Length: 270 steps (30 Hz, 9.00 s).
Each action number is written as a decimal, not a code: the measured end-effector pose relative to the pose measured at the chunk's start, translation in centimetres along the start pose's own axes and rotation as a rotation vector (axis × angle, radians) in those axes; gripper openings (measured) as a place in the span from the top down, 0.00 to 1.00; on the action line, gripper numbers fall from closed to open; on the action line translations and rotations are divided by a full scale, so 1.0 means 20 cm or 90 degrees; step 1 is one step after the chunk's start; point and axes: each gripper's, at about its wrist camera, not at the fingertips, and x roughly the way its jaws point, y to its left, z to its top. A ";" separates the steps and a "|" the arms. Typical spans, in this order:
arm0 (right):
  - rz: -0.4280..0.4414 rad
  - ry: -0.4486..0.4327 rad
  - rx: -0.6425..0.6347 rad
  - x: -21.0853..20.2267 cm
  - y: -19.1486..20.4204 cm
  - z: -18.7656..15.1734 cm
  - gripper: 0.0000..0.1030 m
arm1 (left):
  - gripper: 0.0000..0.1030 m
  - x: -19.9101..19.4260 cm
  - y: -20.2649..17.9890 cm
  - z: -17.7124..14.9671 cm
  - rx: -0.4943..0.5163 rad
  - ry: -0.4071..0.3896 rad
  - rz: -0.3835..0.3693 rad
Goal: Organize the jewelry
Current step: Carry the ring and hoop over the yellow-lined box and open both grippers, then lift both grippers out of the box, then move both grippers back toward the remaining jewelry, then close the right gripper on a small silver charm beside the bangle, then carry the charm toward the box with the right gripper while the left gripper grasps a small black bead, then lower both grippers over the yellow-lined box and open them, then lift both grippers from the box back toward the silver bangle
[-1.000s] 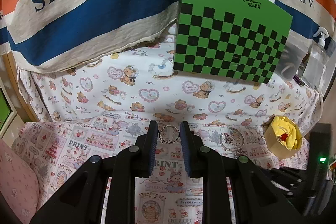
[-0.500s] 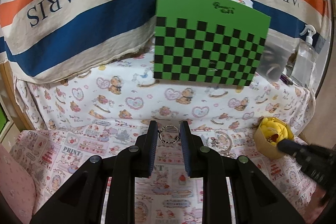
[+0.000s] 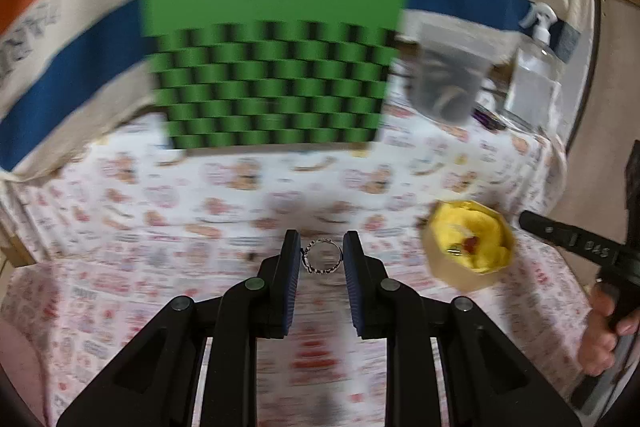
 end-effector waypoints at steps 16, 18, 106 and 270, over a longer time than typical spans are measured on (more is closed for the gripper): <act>0.065 0.036 0.149 0.13 -0.36 0.04 0.88 | 0.80 0.39 -0.57 0.11 0.031 0.123 -0.095; 0.071 0.039 0.155 0.14 -0.37 0.04 0.88 | 0.80 0.43 -0.59 0.09 0.028 0.137 -0.106; -0.032 -0.121 -0.176 -0.01 0.32 -0.10 0.02 | 0.00 -0.07 0.43 -0.10 -0.070 -0.156 0.113; 0.060 -0.039 0.071 0.10 -0.31 0.04 0.69 | 0.77 0.39 -0.46 0.09 0.009 0.065 -0.130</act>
